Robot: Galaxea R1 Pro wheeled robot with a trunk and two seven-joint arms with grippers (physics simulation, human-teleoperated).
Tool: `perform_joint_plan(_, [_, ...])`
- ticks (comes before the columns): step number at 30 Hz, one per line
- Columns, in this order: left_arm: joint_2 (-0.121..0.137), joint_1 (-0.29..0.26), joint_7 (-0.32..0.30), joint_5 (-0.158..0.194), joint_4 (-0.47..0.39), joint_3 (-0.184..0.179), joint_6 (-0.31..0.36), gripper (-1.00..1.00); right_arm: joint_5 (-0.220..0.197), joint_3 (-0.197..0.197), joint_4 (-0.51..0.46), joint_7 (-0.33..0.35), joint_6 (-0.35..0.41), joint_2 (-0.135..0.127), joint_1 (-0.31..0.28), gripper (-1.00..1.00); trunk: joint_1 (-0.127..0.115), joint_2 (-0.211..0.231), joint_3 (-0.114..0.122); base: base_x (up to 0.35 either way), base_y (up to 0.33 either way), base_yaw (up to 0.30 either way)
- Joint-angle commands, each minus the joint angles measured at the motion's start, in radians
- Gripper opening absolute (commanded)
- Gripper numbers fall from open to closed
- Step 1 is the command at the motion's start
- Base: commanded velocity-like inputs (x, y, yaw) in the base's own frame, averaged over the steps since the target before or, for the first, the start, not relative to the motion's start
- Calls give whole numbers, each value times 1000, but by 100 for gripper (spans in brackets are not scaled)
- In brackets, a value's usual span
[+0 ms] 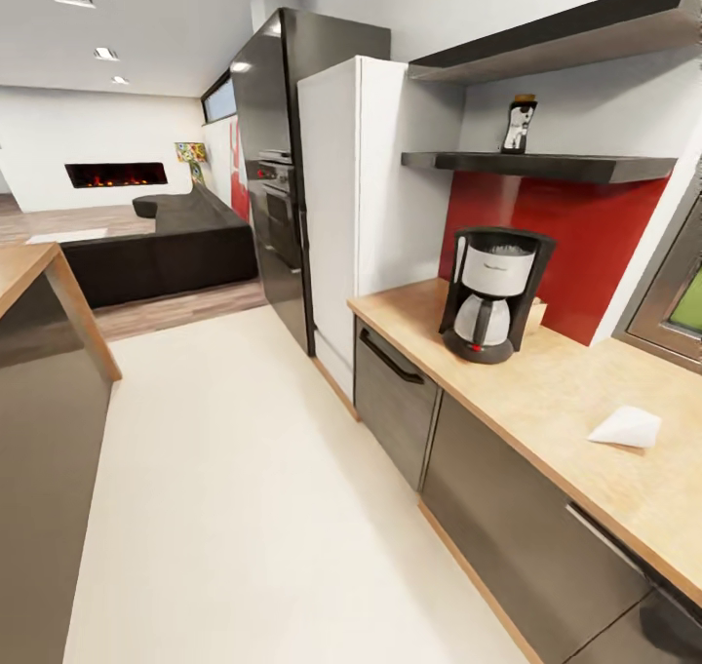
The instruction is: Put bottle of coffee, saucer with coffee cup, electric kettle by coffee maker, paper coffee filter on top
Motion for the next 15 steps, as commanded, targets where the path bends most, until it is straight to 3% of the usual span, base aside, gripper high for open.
perform_joint_plan(1, [0,-1,0,6,1,-1,-3,100,1,-2,1,1,-3,0,-1,100,1,-2,-2,284,228,-243])
perform_joint_plan(8, [0,-1,0,6,1,-1,-3,100,1,-2,1,1,-3,0,-1,100,1,-2,1,246,240,-254])
perform_joint_plan(15, [0,-1,0,6,1,-1,-3,100,2,-2,1,1,-3,0,-1,100,1,-2,6,122,204,-254])
